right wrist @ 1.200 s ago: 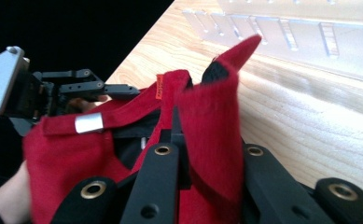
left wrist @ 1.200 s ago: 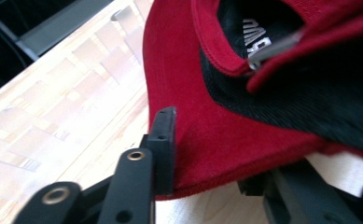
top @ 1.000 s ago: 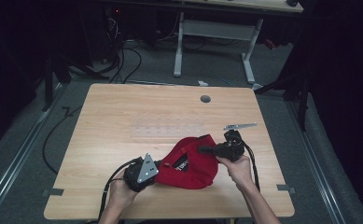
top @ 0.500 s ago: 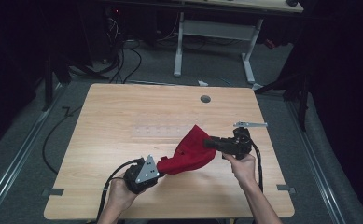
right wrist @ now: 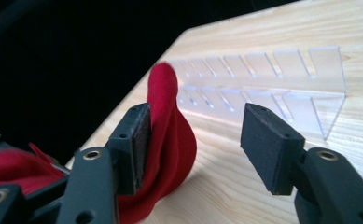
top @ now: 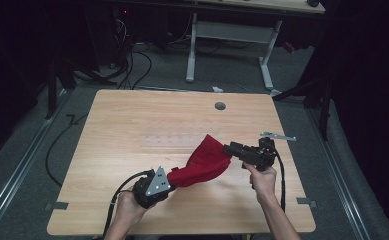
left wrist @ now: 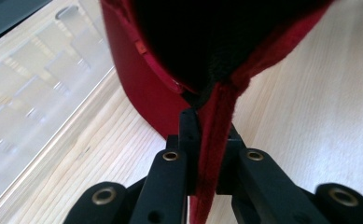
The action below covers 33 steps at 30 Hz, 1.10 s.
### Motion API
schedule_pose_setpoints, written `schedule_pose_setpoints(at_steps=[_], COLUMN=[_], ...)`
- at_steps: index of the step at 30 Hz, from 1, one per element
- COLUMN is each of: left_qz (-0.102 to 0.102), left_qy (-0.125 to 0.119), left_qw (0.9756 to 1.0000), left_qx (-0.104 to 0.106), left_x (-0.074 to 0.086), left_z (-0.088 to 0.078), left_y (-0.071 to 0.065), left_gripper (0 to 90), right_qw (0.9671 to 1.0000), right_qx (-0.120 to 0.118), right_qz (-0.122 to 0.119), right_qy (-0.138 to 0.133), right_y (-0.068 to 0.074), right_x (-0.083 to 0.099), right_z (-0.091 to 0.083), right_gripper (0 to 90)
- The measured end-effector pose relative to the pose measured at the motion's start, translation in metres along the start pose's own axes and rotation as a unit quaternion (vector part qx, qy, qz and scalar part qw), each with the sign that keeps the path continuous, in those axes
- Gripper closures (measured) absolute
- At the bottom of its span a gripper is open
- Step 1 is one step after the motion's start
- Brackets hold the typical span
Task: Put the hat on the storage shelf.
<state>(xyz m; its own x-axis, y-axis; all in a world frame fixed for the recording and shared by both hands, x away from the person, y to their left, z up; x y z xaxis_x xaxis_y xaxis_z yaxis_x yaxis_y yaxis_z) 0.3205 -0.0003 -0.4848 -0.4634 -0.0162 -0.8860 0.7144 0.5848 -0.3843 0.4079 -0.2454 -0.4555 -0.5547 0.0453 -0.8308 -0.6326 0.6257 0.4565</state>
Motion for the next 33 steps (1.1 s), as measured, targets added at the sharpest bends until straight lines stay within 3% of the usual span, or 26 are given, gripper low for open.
schedule_pose_setpoints(at_steps=[2,5,7,9,10,12,16,18,26,29,30,32,33], left_qz=[-0.009,-0.023,-0.032,-0.041,-0.048,-0.06,-0.096,-0.112,-0.135,-0.141,-0.142,-0.151,-0.156], left_qy=[-0.005,-0.025,-0.038,-0.049,-0.057,-0.071,-0.099,-0.109,-0.132,-0.141,-0.144,-0.148,-0.151], left_qw=[0.9999,0.9994,0.9988,0.9979,0.9972,0.9955,0.99,0.987,0.9801,0.9778,0.9773,0.9754,0.9741], left_qx=[-0.002,-0.005,-0.009,-0.01,-0.012,-0.019,-0.032,-0.037,-0.061,-0.065,-0.064,-0.063,-0.064], left_x=[-0.003,-0.013,-0.019,-0.024,-0.027,-0.032,-0.041,-0.045,-0.057,-0.062,-0.063,-0.066,-0.068], left_z=[-0.004,-0.01,-0.012,-0.014,-0.015,-0.015,-0.018,-0.021,-0.023,-0.022,-0.021,-0.02,-0.019], left_y=[0.004,0.009,0.012,0.015,0.018,0.024,0.034,0.038,0.055,0.059,0.06,0.064,0.065], left_gripper=[85.6,85.6,85.5,85.5,85.5,85.5,85.5,85.4,85.4,85.4,85.4,85.4,85.4], right_qw=[0.9998,0.9995,0.9961,0.99,0.9851,0.9681,0.9444,0.9345,0.9226,0.922,0.9233,0.9299,0.9312], right_qx=[0.003,0.031,0.076,0.118,0.141,0.197,0.25,0.267,0.293,0.292,0.29,0.281,0.281], right_qz=[0.008,-0.007,-0.042,-0.071,-0.085,-0.133,-0.176,-0.191,-0.196,-0.196,-0.191,-0.171,-0.167], right_qy=[-0.015,-0.002,0.013,0.032,0.049,0.078,0.122,0.137,0.157,0.161,0.164,0.164,0.161], right_y=[-0.003,-0.008,-0.013,-0.021,-0.025,-0.034,-0.045,-0.049,-0.06,-0.061,-0.061,-0.064,-0.065], right_x=[-0.004,-0.002,0.007,0.021,0.03,0.05,0.077,0.084,0.093,0.093,0.094,0.093,0.093], right_z=[-0.007,-0.013,-0.012,-0.008,-0.006,0.0,0.007,0.008,0.012,0.011,0.011,0.01,0.009], right_gripper=[41.3,41.4,41.4,41.4,41.5,41.6,41.5,40.5,37.7,37.5,37.2,36.8,37.0])
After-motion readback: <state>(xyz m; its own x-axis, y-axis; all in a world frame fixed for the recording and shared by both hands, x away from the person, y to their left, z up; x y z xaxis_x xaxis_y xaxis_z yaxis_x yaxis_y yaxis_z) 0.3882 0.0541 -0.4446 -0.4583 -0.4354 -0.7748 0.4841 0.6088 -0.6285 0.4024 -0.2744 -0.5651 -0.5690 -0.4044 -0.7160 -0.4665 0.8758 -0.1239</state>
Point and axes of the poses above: each handheld gripper's, and its own axes: z roughly forward along the jaws, x roughly out of its underside, y roughly to its left, the point moved 5 cm from there along z, roughly forward along the jaws, and after that the axes turned 9 degrees about -z, right-handed, at the moved point
